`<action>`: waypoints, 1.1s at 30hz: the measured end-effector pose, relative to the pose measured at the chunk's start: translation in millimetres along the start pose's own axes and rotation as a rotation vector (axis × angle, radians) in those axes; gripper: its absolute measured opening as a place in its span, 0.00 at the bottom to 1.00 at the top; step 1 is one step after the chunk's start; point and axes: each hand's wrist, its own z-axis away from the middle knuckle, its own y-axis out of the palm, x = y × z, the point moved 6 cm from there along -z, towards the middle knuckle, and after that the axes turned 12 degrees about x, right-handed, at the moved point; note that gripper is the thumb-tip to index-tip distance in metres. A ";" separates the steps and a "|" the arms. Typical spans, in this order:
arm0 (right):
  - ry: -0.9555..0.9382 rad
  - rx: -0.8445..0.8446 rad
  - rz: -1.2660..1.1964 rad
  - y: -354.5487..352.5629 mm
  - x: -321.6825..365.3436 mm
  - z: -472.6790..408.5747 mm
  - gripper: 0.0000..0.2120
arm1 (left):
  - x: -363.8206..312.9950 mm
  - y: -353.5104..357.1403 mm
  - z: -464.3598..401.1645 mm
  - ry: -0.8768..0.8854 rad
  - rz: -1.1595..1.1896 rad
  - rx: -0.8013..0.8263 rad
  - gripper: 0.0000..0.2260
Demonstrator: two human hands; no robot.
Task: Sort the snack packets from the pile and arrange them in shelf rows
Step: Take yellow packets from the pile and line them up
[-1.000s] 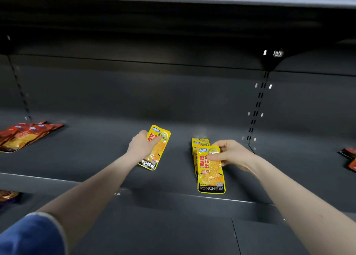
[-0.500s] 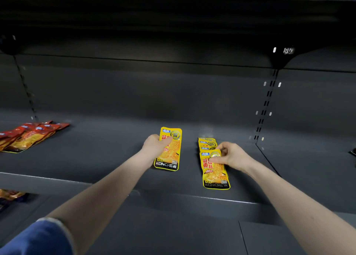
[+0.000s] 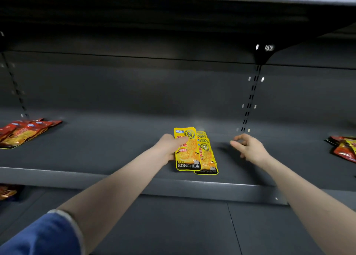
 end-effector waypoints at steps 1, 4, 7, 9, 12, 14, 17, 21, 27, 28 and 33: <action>0.004 -0.004 0.016 -7.8 -4.2 1.9 0.12 | 0.4 4.5 0.5 0.002 -0.018 -0.016 0.08; -0.011 -0.017 0.036 -31.4 -15.5 6.3 0.10 | 1.4 14.3 -2.6 0.000 -0.181 -0.100 0.10; -0.022 0.001 0.031 -51.3 -28.5 7.5 0.09 | 3.0 28.8 -7.2 0.002 -0.263 -0.141 0.11; -0.029 0.024 0.025 -62.0 -38.4 7.7 0.09 | 7.3 38.2 -6.0 -0.011 -0.288 -0.165 0.10; -0.041 0.051 -0.006 -73.0 -52.5 5.9 0.08 | 16.4 42.7 -4.4 -0.017 -0.333 -0.231 0.11; -0.049 0.072 -0.015 -75.5 -59.1 3.7 0.07 | 20.3 41.4 0.3 -0.032 -0.422 -0.310 0.17; -0.069 0.111 -0.002 -72.1 -64.2 1.6 0.06 | 20.2 43.2 11.3 -0.086 -0.669 -0.438 0.21; -0.103 0.131 0.049 -66.1 -65.1 2.3 0.06 | 19.3 49.1 14.6 -0.086 -0.831 -0.478 0.18; -0.098 0.137 0.049 -65.6 -65.9 1.7 0.06 | 20.0 50.8 9.7 -0.038 -0.880 -0.469 0.18; -0.096 0.134 0.052 -65.4 -66.3 2.3 0.06 | 20.4 50.6 8.8 -0.036 -0.871 -0.462 0.18; -0.071 0.109 0.081 -66.9 -65.4 4.5 0.08 | 20.2 50.7 8.0 -0.024 -0.850 -0.462 0.20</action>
